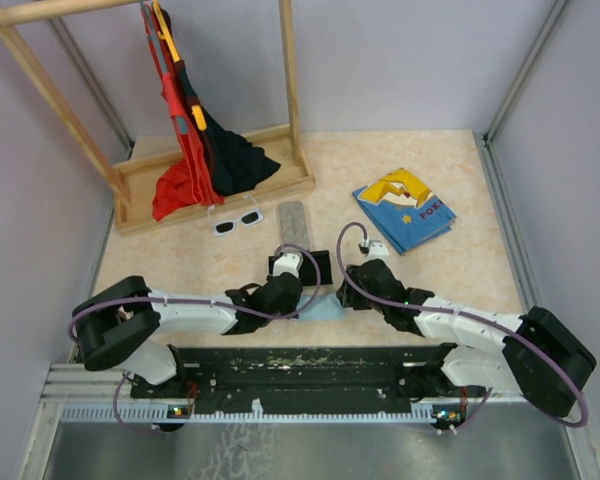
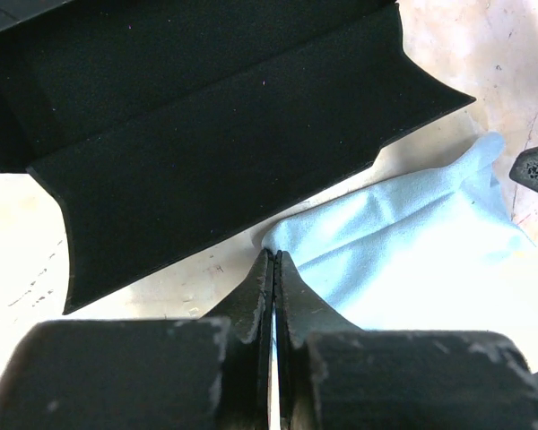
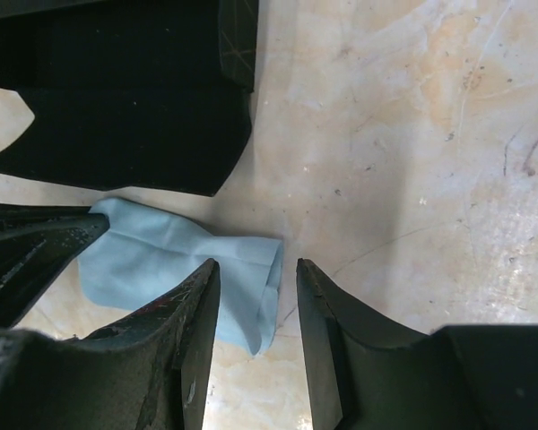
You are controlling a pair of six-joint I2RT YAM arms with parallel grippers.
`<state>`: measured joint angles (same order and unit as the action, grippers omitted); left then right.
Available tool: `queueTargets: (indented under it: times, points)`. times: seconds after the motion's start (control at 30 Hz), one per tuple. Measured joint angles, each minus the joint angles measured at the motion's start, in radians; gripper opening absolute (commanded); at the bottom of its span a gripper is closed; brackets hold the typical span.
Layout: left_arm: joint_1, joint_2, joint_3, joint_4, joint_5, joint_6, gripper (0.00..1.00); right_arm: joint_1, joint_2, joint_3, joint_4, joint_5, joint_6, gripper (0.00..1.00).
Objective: Organize the sunglasses
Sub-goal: Pick up the glasses cleaning cloth from the center of the board.
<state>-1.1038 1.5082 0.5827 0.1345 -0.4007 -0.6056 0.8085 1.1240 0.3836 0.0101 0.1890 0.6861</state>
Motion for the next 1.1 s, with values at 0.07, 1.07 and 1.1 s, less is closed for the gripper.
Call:
queueTargets:
  times: [0.07,1.07,1.1]
  points:
    - [0.0,0.0,0.0,0.0,0.0,0.0,0.01,0.0,0.005,-0.003,0.024,0.0,0.013,0.41]
    - [-0.001,-0.001,-0.004,0.008,0.003,0.001,0.01,0.0,0.168,0.018,0.134,-0.031,0.059,0.19]
    - [-0.001,-0.001,-0.004,0.008,0.003,0.001,0.01,0.0,0.17,0.018,0.134,-0.031,0.06,0.17]
